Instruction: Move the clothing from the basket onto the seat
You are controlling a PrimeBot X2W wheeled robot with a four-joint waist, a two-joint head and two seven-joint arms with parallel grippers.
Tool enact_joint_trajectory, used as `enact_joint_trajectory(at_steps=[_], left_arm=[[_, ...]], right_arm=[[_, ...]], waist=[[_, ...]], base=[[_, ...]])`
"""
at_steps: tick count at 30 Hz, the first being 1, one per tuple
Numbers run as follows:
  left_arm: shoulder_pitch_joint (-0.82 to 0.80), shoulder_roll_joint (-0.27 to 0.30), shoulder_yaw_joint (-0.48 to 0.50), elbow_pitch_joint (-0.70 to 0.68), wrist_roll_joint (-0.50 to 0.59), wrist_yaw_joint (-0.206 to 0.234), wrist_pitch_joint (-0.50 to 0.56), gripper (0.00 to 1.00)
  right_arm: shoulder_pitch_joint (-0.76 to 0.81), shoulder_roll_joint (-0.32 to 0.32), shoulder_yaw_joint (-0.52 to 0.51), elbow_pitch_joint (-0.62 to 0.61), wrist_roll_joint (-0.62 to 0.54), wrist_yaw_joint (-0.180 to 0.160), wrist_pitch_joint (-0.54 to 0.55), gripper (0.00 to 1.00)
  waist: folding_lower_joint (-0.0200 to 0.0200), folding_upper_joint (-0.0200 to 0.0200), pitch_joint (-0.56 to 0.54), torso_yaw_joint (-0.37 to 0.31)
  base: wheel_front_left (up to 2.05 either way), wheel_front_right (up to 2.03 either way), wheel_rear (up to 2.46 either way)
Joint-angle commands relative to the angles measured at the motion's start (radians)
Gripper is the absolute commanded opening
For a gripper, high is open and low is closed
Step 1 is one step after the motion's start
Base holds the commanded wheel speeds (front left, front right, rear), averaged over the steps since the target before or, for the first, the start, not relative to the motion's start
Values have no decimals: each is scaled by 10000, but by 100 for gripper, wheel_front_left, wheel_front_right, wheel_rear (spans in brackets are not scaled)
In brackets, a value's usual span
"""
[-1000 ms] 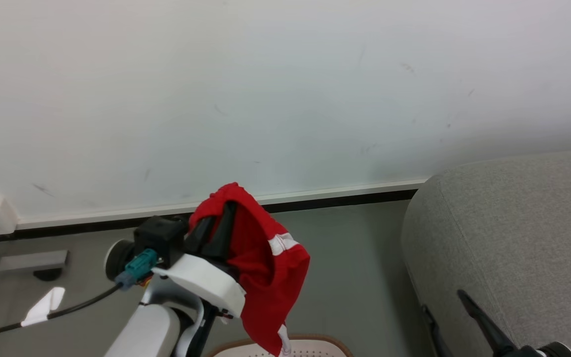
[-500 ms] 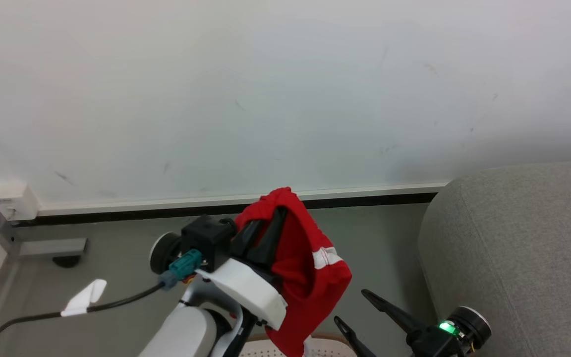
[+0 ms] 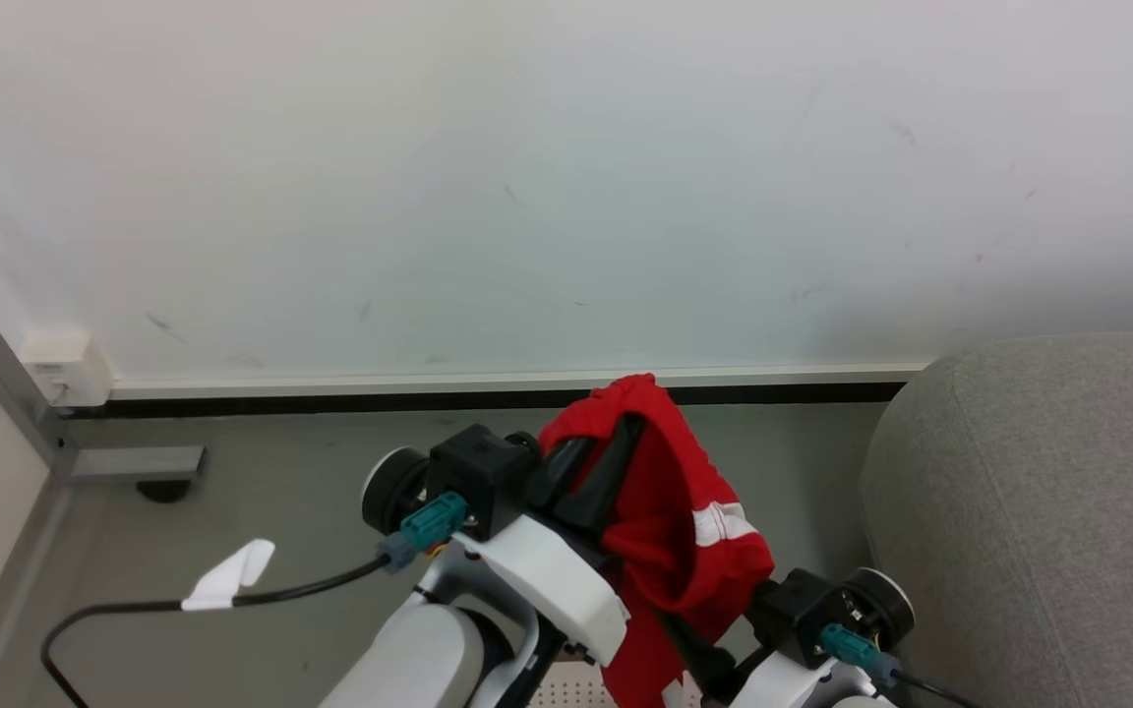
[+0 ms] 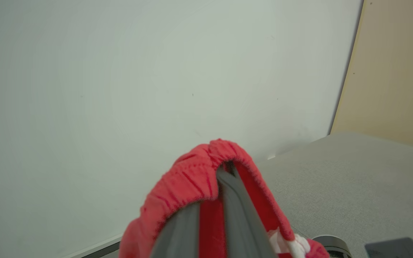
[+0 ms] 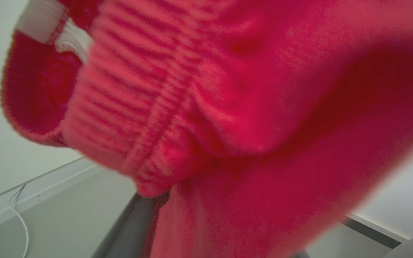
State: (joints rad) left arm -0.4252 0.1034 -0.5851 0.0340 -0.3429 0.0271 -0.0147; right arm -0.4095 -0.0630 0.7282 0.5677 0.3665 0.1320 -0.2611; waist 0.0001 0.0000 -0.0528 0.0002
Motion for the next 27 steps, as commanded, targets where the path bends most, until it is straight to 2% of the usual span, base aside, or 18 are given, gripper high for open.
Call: enact_joint_trajectory(at_steps=[1, 4, 7, 8, 9, 10, 14, 22, 27], left_arm=[[-69, -3, 27, 106, -115, 33, -27, 0], [-83, -2, 35, 250, -124, 78, -87, 2], [-63, 55, 65, 408, -115, 128, -153, 33], [-51, 79, 75, 451, -104, 135, -170, 48], [-28, 100, 86, 487, -94, 162, -210, 84], [5, 114, 91, 523, -93, 187, -237, 100], [139, 170, 53, 689, -165, 200, -182, 100], [318, 233, -143, 738, -288, 53, 22, 100], [393, 265, -165, 679, -349, 105, 18, 100]], right_arm=[[-204, 16, -91, 112, 227, -23, -29, 0], [-269, 112, -321, 52, 414, -23, -29, 0], [-173, 128, -507, -25, 410, -25, -29, 0], [-142, 121, -600, -76, 423, -23, -29, 0], [-104, 126, -687, -130, 435, -25, -29, 0], [-63, 129, -760, -200, 441, -23, -29, 0], [50, 97, -1229, -518, 324, -23, -29, 0], [272, -212, -3065, -1261, 120, -23, -29, 0], [238, -362, -3760, -1459, -71, -23, -29, 0]], waist=[[-1, 0, 1, 20], [-1, 0, 17, 18], [-1, 0, 30, -24], [-1, 0, 36, -49], [-1, 0, 36, -78], [-1, 0, 35, -111], [-1, 0, 61, -249], [-1, 0, 116, -439], [-1, 0, 129, -594]], base=[[0, 0, 0], [0, 0, 0], [0, 0, 0], [0, 0, 0], [0, 0, 0], [0, 0, 0], [0, 0, 0], [0, 0, 0], [0, 0, 0]])
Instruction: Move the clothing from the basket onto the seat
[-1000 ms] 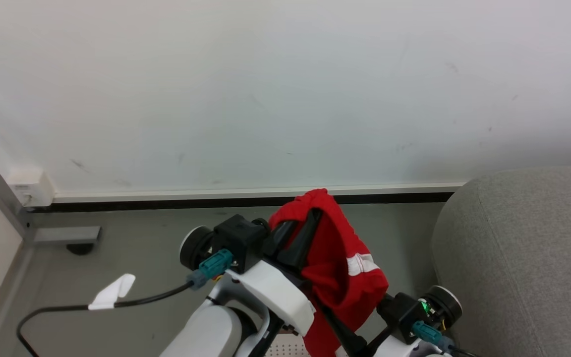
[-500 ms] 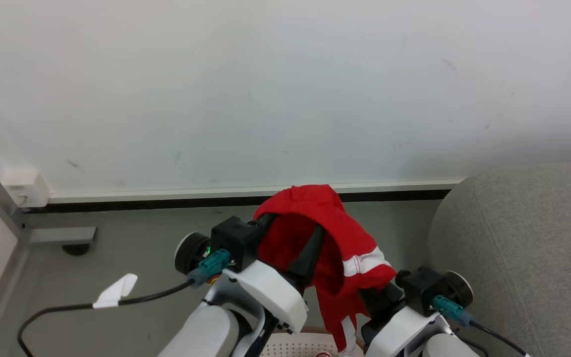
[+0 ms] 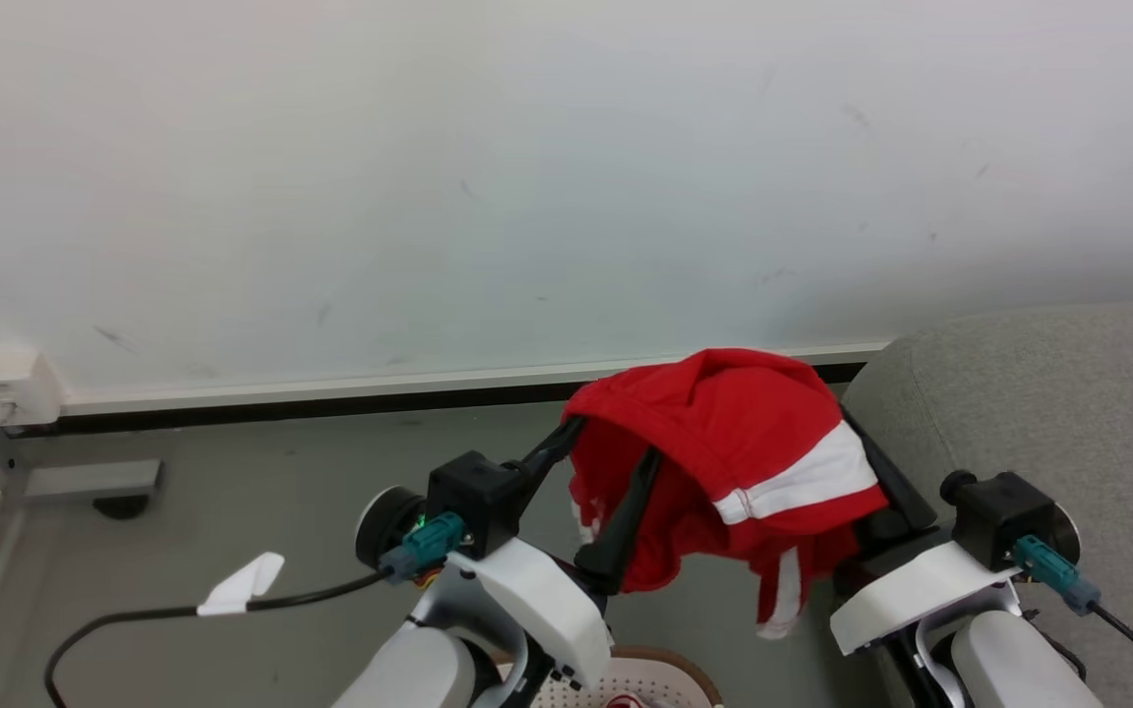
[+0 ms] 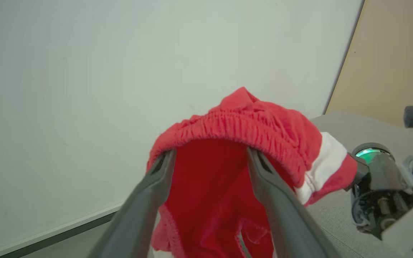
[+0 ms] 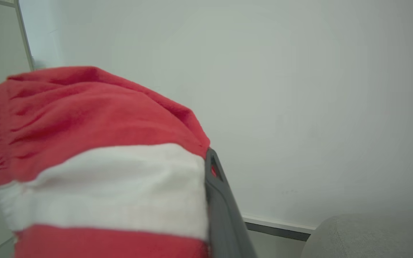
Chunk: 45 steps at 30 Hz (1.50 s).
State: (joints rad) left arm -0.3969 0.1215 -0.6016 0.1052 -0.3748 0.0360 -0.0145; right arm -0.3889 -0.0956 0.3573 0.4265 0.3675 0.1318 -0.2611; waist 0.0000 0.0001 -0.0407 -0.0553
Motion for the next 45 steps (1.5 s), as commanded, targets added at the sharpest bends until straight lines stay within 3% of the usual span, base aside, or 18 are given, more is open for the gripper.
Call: enact_joint_trajectory(at_steps=[1, 12, 31, 45], left_arm=[[110, 85, -1, -33, -31, 16, 17, 100], [118, 148, -55, -45, -37, 120, 6, 100], [422, 95, -530, -56, -118, 7, -137, 100], [460, 3, -949, -160, -85, 22, -147, 100]], right_arm=[[31, -36, -52, -48, -81, -21, -29, 0], [-62, -217, -1147, -504, -300, -21, -29, 0], [195, -883, -1632, -1101, -308, -21, -29, 0], [646, -1278, -2375, -1525, -283, -21, -29, 0]], waist=[[0, -1, 8, -38], [0, -1, 129, -676], [0, -1, 353, -2491], [0, -1, 537, -2954]], base=[[0, 0, 0], [0, 0, 0], [0, 0, 0], [0, 0, 0]])
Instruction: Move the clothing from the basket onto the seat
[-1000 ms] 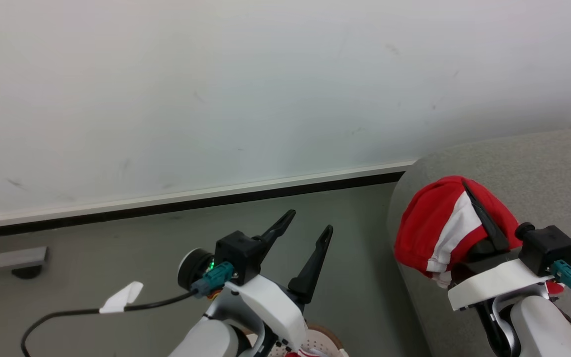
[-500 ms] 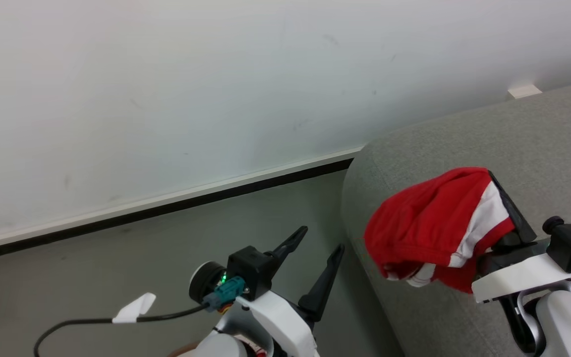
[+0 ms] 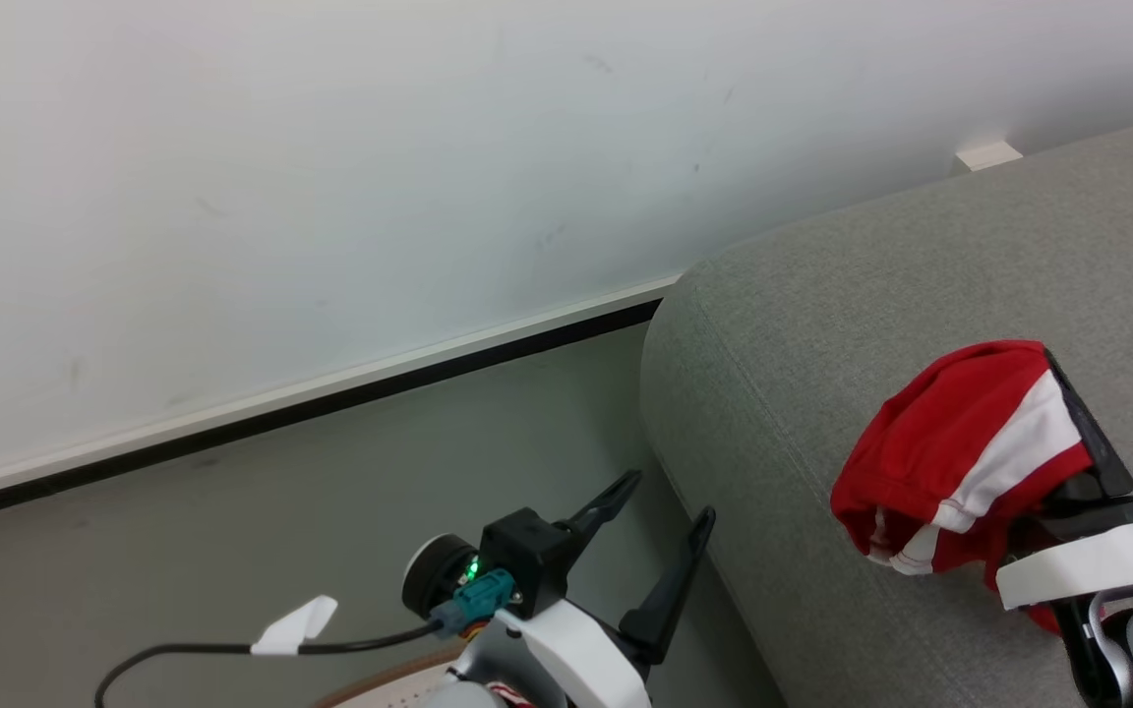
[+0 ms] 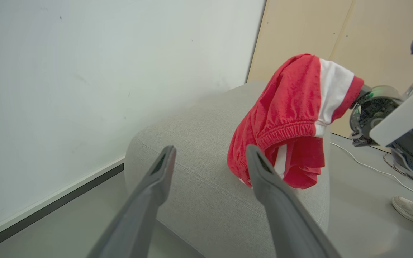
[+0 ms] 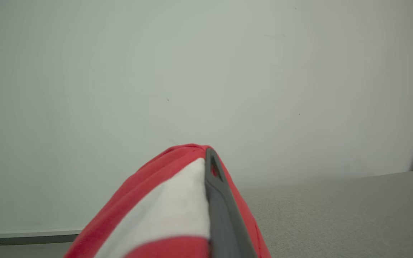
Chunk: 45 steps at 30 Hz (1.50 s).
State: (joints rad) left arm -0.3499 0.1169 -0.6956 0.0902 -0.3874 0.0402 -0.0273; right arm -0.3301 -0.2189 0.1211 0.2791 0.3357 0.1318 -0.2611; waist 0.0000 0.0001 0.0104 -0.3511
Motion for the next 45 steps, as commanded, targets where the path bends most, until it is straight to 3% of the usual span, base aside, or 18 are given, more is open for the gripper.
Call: enact_joint_trajectory(at_steps=[1, 6, 14, 24, 29, 37, 39, 41, 45], left_arm=[[-50, 69, -30, -36, 73, -31, 5, 100], [-367, 144, -162, -212, 208, -108, 204, 100], [-1692, 166, -279, -380, 660, -366, 477, 100], [-3426, -102, -310, -547, 1075, -643, 416, 100], [-3919, -225, -384, -588, 1102, -684, 331, 100], [-3923, -198, -327, -274, 977, -565, 114, 100], [-3768, -151, -312, -118, 886, -580, -5, 100], [-3606, -175, -209, 35, 761, -507, -145, 100], [-3360, -74, -23, 325, 555, -426, -324, 100]], right_arm=[[39, -17, -135, -77, 55, -21, -29, 0], [-474, -55, -719, -153, 125, -21, -29, 0], [-2437, -735, -1885, 446, 52, -23, -29, 0], [-5639, -2038, -3781, 2574, -294, -22, 5, 0], [-6774, -2612, -5157, 4170, -1391, -22, 7, 0], [-7003, -2062, -6862, 6042, -3166, -23, -35, 2], [-6773, -1880, -7261, 6205, -3457, -23, -41, 42], [-6456, -1667, -7591, 6332, -3636, -23, -40, 100], [-5907, -1348, -7958, 6326, -3976, -23, -24, 100]], waist=[[0, -1, 80, 16], [0, -1, 706, 250], [0, -1, 2474, 1049], [0, -1, 4860, 1814], [0, -1, 5779, 2194], [0, -1, 6343, 2507], [0, -1, 6166, 2502], [0, -1, 5896, 2493], [0, -1, 5351, 2376]], base=[[0, 0, 0], [0, 0, 0], [0, 0, 0], [0, 0, 0], [0, 0, 0], [0, 0, 0], [0, 0, 0], [0, 0, 0], [0, 0, 0]])
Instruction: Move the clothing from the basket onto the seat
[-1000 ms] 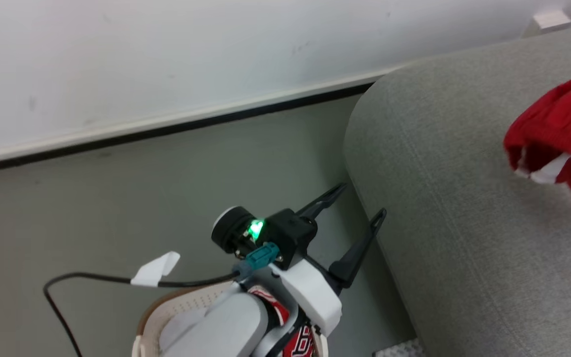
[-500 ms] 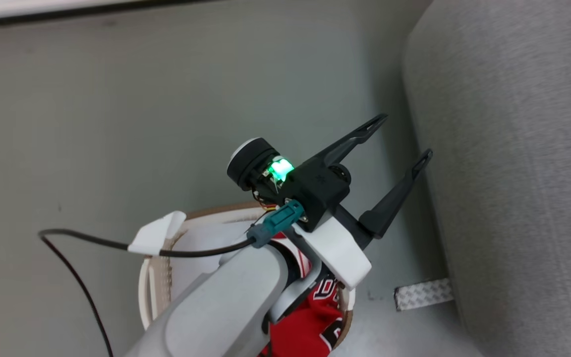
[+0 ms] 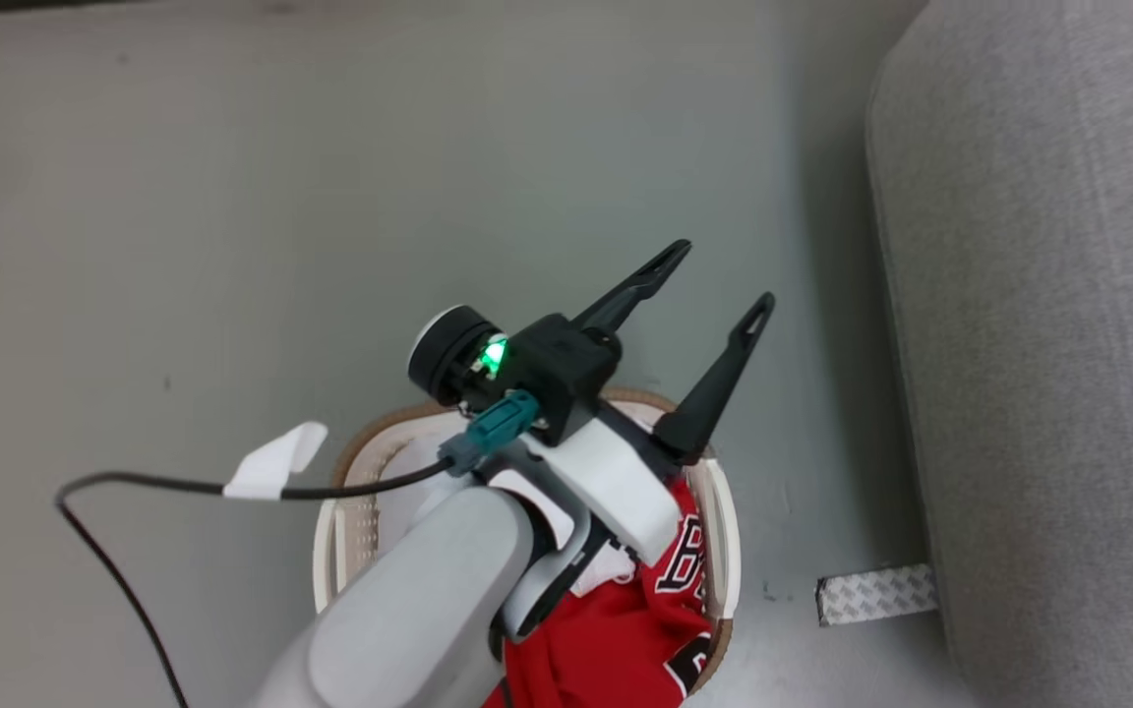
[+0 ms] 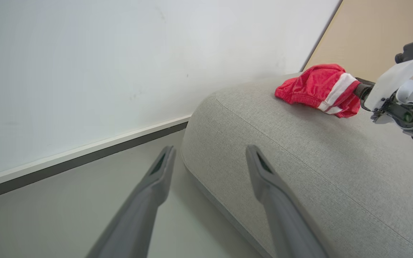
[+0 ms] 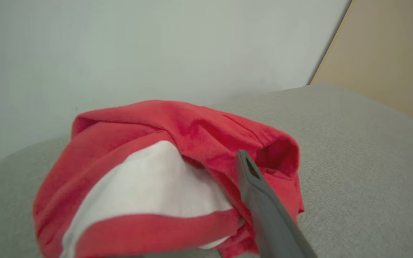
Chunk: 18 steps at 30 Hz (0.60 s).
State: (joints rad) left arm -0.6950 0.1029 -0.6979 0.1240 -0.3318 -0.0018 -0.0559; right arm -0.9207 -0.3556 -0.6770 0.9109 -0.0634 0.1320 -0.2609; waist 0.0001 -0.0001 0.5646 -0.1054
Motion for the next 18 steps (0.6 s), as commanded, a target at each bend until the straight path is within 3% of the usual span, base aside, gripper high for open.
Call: enact_joint_trajectory(at_steps=[1, 10, 18], left_arm=[[162, 97, 36, 64, -72, 8, -92, 100], [1049, 411, 602, 605, -527, 408, -774, 100], [2502, 837, 1347, 1083, -1068, 1006, -1519, 100]], right_arm=[[146, 76, 9, -46, -15, -25, -27, 100], [1981, 797, 1215, -1814, 81, -25, -29, 100], [4154, 1922, 3319, -4349, 1201, -25, -29, 100]], waist=[[-1, 1, -354, -115], [-1, 1, -2121, -318], [-1, 1, -3774, -427]], base=[[0, 0, 0], [0, 0, 0], [0, 0, 0]])
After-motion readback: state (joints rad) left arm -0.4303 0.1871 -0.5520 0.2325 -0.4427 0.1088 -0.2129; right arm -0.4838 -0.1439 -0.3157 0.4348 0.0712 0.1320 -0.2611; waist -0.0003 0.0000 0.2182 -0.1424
